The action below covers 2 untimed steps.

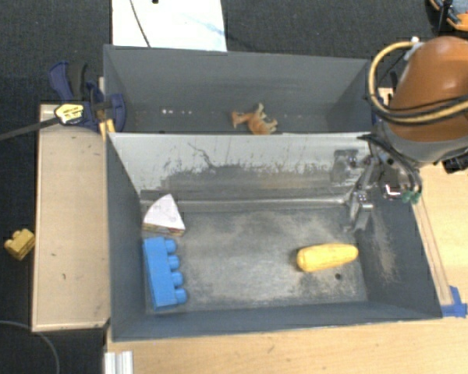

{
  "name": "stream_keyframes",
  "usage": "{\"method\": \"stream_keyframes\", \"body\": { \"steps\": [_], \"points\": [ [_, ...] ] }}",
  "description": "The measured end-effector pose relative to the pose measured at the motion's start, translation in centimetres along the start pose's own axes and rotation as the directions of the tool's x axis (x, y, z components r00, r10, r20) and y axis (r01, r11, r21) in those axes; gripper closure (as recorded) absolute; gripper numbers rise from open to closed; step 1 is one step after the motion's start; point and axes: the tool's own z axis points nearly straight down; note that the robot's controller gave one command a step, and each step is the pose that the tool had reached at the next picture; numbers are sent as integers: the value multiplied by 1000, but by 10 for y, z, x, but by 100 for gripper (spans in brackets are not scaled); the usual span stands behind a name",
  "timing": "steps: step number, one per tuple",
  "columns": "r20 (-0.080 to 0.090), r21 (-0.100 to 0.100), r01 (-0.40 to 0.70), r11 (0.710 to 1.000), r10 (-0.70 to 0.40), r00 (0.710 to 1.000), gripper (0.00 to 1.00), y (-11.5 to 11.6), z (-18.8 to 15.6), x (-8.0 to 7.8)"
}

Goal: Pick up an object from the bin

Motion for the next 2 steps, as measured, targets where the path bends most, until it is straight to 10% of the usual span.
{"method": "stream_keyframes", "body": {
  "steps": [2],
  "points": [
    [12, 2, 16, 1000, -16, 1000, 0, -25, 57, 19]
  ]
}}
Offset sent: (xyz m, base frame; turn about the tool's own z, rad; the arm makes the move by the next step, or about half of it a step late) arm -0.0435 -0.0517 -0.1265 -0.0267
